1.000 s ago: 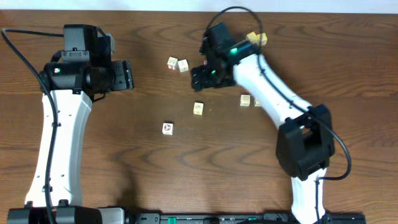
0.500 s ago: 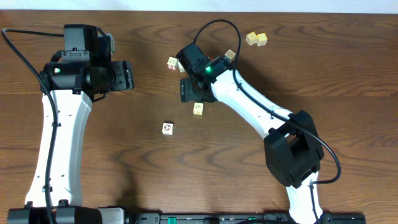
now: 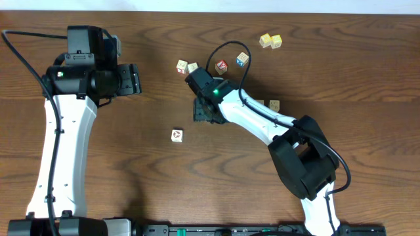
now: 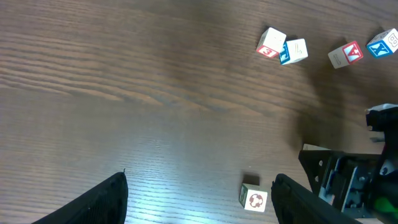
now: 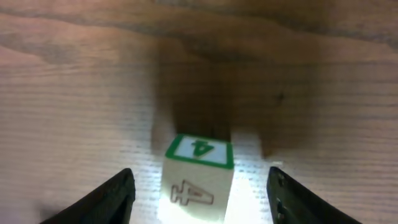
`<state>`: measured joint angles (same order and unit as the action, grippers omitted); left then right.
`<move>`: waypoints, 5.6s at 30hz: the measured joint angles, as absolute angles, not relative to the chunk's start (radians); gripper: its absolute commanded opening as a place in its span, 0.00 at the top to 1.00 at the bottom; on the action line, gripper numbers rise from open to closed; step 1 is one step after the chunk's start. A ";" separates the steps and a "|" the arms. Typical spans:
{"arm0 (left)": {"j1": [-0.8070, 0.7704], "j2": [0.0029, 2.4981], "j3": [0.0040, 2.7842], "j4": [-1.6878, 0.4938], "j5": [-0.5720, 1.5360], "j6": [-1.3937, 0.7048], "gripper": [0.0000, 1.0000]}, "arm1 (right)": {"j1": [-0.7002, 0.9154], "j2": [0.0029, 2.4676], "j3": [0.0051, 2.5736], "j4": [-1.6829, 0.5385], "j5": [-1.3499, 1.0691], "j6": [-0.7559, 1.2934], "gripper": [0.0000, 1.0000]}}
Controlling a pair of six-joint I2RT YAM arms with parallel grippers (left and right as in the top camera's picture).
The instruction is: Lift 4 blocks
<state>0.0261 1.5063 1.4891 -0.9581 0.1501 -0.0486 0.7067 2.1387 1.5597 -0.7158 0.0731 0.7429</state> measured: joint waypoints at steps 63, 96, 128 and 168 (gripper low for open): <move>0.026 1.506 1.489 -0.958 0.150 -0.049 0.26 | 0.501 2.139 1.536 -0.762 0.132 0.630 0.67; 0.026 1.506 1.489 -0.958 0.150 -0.049 0.26 | 0.467 2.139 1.536 -0.760 0.159 0.539 0.66; 0.026 1.506 1.489 -0.958 0.150 -0.049 0.26 | 0.467 2.139 1.536 -0.750 0.150 0.452 0.59; 0.026 1.507 1.489 -0.958 0.150 -0.049 0.26 | 0.524 2.139 1.678 -0.851 -0.021 0.415 0.42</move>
